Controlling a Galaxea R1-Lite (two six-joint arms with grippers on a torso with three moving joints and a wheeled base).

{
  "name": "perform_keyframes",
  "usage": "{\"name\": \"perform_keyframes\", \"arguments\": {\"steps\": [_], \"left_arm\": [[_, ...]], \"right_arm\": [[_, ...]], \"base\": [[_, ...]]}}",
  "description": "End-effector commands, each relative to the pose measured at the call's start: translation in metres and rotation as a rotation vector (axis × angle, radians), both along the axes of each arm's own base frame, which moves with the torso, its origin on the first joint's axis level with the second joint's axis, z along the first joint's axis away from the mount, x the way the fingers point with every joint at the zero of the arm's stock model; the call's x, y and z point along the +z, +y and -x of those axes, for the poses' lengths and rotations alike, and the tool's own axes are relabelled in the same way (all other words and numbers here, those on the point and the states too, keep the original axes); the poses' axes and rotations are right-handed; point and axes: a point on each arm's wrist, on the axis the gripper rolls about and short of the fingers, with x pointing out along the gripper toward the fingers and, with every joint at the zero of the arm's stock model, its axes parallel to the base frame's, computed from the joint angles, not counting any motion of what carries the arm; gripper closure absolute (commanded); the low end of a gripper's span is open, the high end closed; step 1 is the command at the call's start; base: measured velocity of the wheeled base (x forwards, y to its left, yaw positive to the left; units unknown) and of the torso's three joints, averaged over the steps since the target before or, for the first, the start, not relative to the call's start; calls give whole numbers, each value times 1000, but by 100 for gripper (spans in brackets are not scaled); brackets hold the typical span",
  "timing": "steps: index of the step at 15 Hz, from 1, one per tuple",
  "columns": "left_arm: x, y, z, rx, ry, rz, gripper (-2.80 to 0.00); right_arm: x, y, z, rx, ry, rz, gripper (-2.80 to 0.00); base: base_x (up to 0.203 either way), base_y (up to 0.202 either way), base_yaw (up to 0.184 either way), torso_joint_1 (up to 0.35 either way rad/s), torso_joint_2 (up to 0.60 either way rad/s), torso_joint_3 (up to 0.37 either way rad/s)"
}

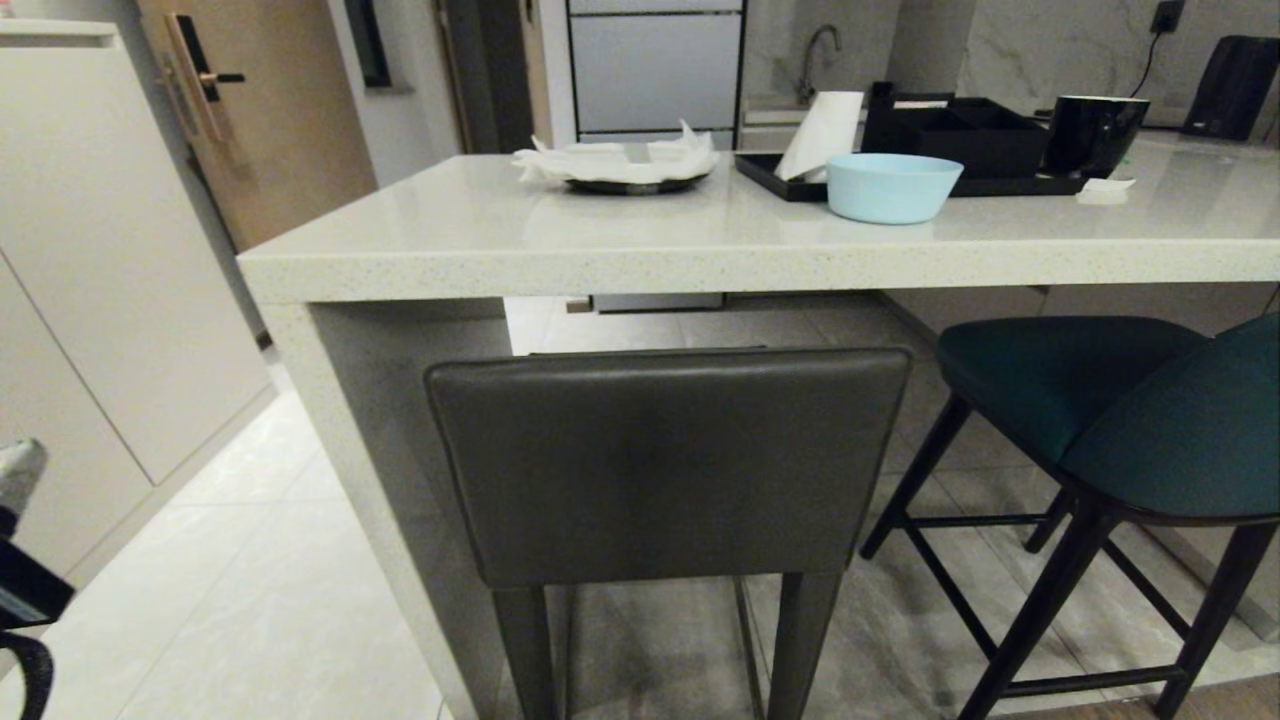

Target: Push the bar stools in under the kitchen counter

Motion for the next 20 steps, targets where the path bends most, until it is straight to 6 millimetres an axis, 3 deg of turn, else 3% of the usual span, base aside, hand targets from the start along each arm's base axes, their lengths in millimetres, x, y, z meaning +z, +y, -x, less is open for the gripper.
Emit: {"name": "perform_keyframes", "arguments": {"steps": [1,4,8,10,15,18,20], "left_arm": [[21,14,49,110,-179,9,0],[28,16,94,111,-258,-48,0],[-25,13,146,-20,-87,-124,0],[-50,11,144,-83,29,-95,0],[-95,11,119,-88,165,-74,0],[-109,9,109,-134,79,-110,0],[-120,9,108,-184,196,-112,0]], "right_arm": [[-6,-11,59,-77,-67,-4,0],[-9,-13,93,-114,-76,25,0],[-45,-10,123,-94,-84,59,0],[-76,-7,133,-23,-40,78,0],[-132,-6,103,26,124,84,0],[-164,-6,84,26,144,93,0],[-170,-6,81,24,118,95,0]], "base": [[0,0,0,0,0,0],[0,0,0,0,0,0],[0,0,0,0,0,0],[0,0,0,0,0,0],[0,0,0,0,0,0],[0,0,0,0,0,0],[0,0,0,0,0,0]]}}
